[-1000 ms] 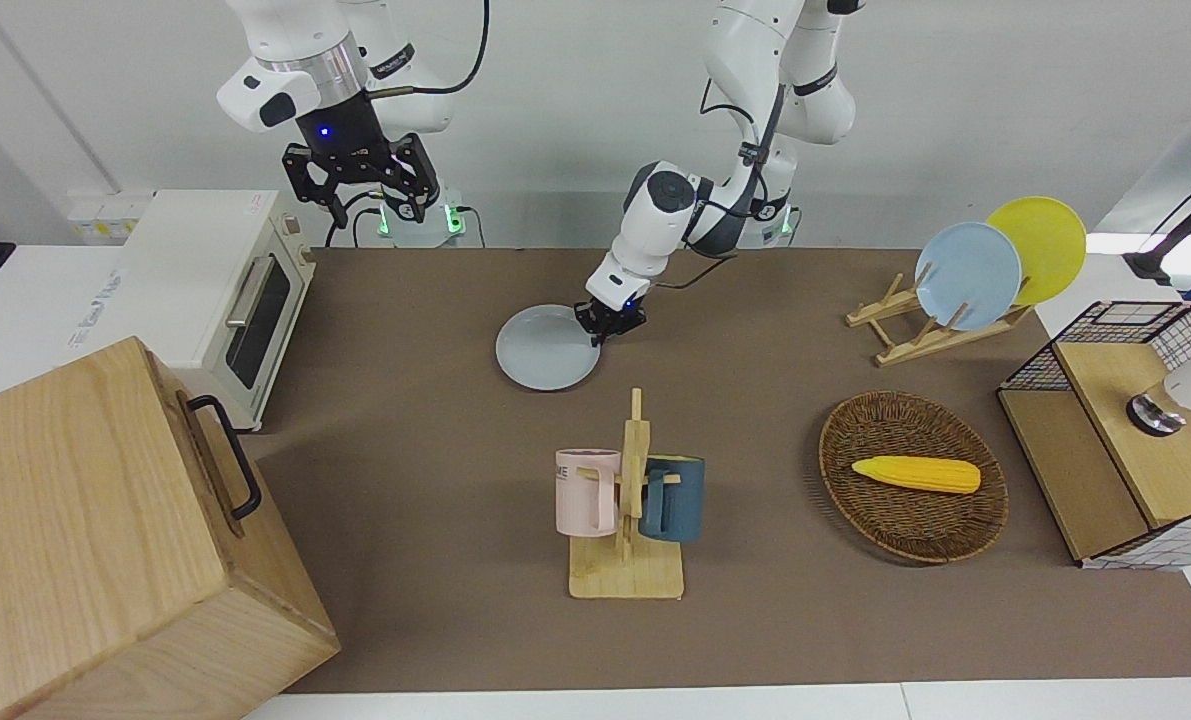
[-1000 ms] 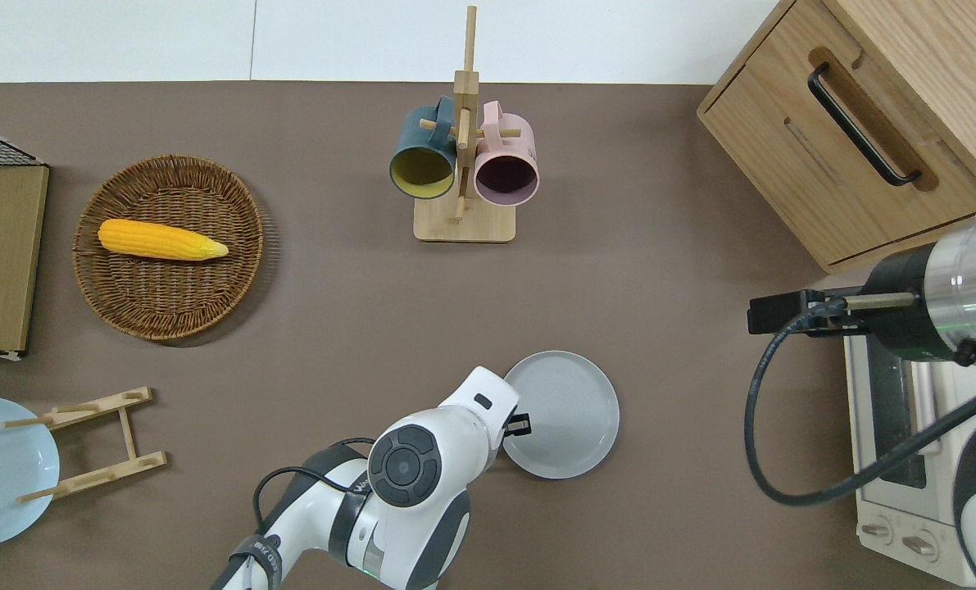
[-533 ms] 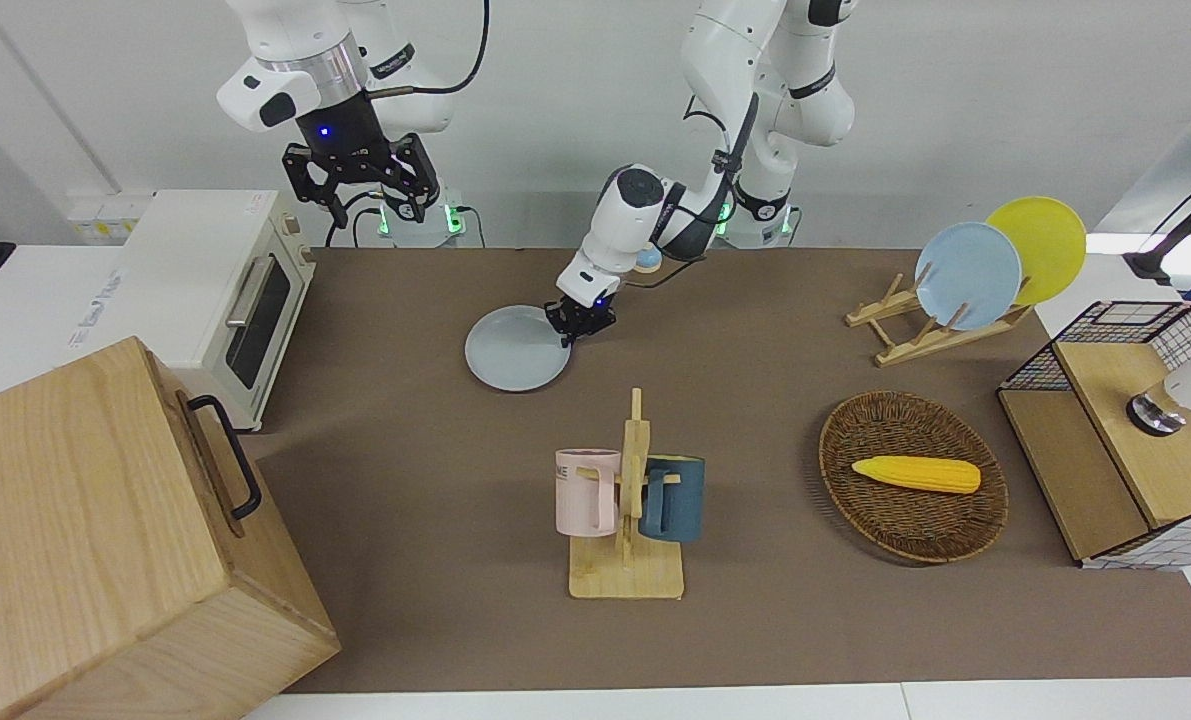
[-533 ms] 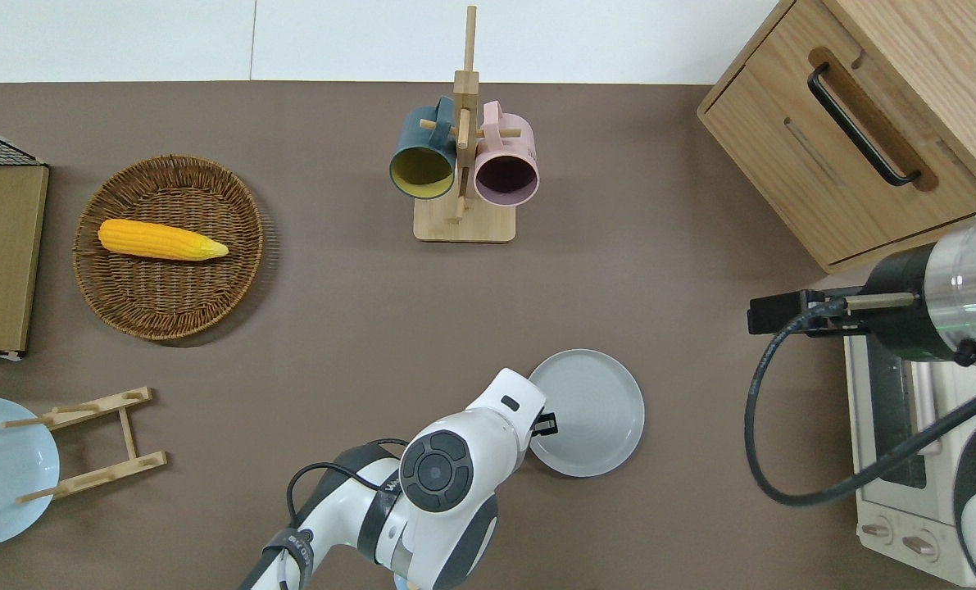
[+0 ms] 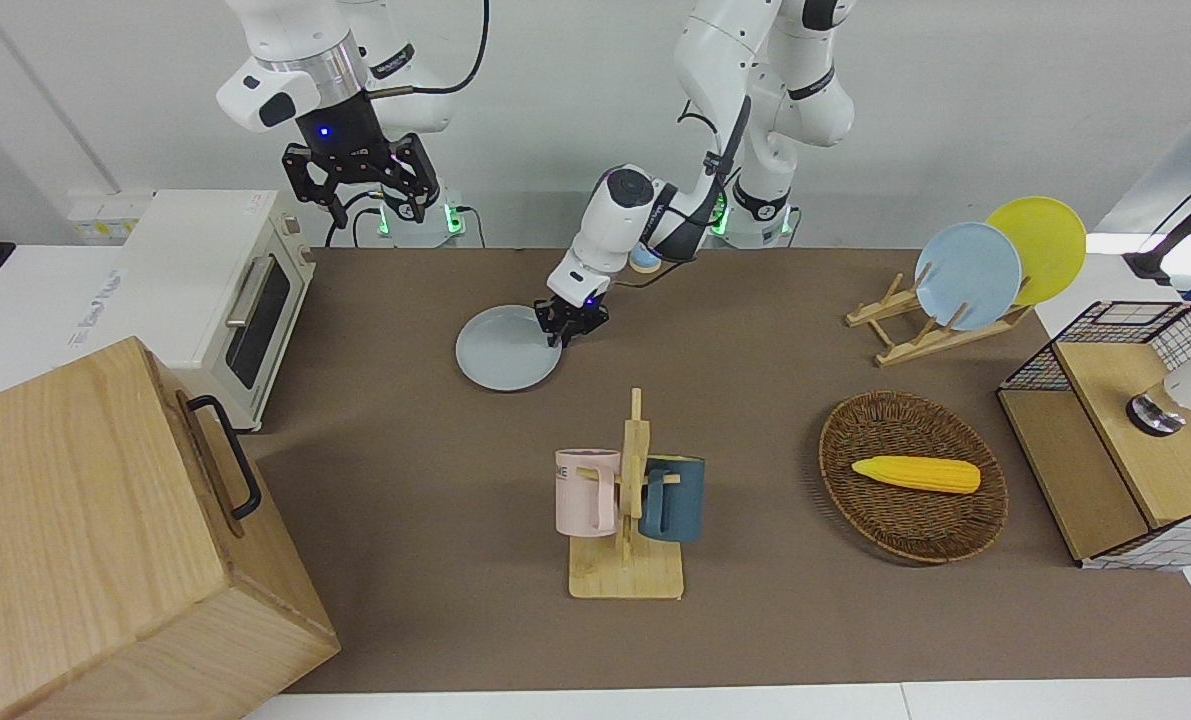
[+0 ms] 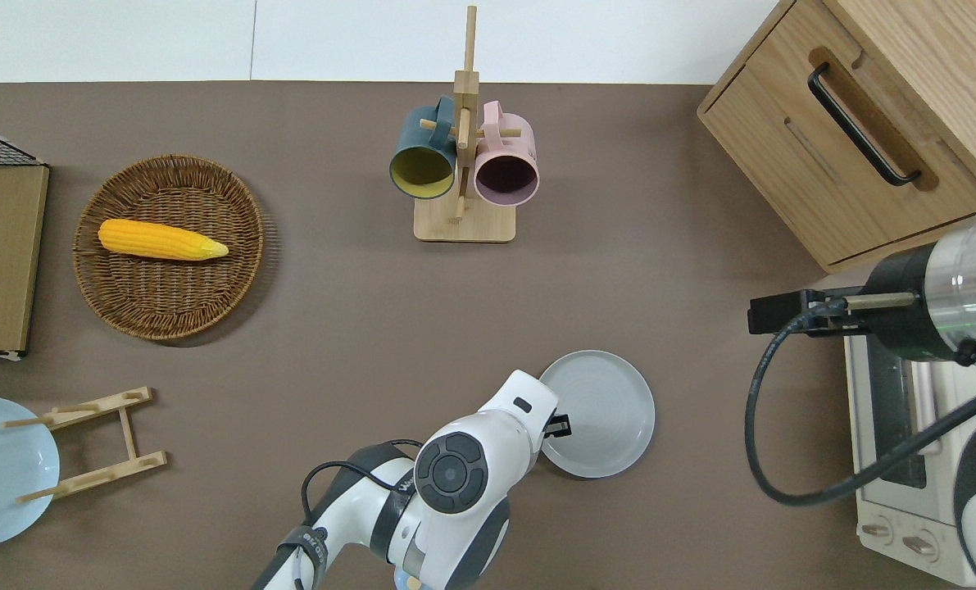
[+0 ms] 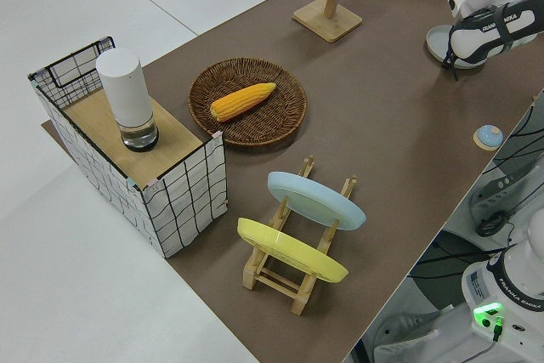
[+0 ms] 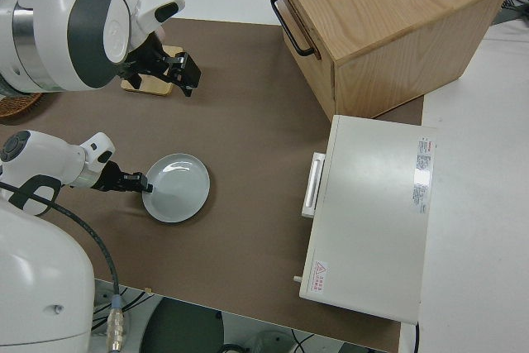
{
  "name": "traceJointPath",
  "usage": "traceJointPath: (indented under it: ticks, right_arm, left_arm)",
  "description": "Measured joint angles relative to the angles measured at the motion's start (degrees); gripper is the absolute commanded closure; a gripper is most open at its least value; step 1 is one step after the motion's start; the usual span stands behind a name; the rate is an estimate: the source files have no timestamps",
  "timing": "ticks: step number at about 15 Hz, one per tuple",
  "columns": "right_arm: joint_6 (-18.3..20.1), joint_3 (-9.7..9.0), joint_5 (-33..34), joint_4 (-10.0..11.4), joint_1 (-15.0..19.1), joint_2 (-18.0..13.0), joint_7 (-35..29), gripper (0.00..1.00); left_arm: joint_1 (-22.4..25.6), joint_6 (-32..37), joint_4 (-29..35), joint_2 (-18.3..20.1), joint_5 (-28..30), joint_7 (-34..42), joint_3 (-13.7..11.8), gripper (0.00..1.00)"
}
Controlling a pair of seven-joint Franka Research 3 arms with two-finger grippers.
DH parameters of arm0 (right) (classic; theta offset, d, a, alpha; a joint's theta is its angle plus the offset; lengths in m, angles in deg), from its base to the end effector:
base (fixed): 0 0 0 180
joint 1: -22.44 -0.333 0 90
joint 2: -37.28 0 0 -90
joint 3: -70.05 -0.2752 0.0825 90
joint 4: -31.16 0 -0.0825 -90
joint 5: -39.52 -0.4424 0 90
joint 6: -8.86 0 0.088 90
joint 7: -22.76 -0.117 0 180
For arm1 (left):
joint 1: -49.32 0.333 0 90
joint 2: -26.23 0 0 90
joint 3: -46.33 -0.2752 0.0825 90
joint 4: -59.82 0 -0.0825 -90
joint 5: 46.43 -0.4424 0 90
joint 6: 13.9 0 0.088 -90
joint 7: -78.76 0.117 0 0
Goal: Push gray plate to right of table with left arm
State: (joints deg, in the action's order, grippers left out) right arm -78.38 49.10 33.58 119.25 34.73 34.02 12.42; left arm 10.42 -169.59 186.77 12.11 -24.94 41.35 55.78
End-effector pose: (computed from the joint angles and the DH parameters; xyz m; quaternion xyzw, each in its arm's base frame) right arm 0.5843 0.1072 0.6194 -0.9989 0.0112 -0.0120 0.0441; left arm 0.4074 -0.4442 0.1966 0.9829 0.0701 0.0109 0.1700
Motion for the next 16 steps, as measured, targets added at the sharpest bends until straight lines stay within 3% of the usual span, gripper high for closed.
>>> traceJointPath:
  ticks: [3,8,12,14,16]
  right_arm:
    - [0.00,0.00,0.00,0.00,0.00,0.00,0.00,0.005]
    - [0.00,0.00,0.00,0.00,0.00,0.00,0.00,0.005]
    - [0.00,0.00,0.00,0.00,0.00,0.00,0.00,0.005]
    - [0.00,0.00,0.00,0.00,0.00,0.00,0.00,0.005]
    - [0.00,0.00,0.00,0.00,0.00,0.00,0.00,0.005]
  left_arm:
    - [0.00,-0.03,-0.35,0.00,0.00,-0.55,0.32,0.02]
    - [0.48,0.81,-1.02,0.72,0.01,-0.68,0.65,0.01]
    - [2.55,6.19,-1.19,3.27,0.01,-0.10,0.62,0.01]
    - [3.96,10.17,-1.25,4.92,0.00,2.05,-0.29,0.01]
    - [5.46,15.15,-1.29,6.66,0.00,6.43,-2.75,0.01]
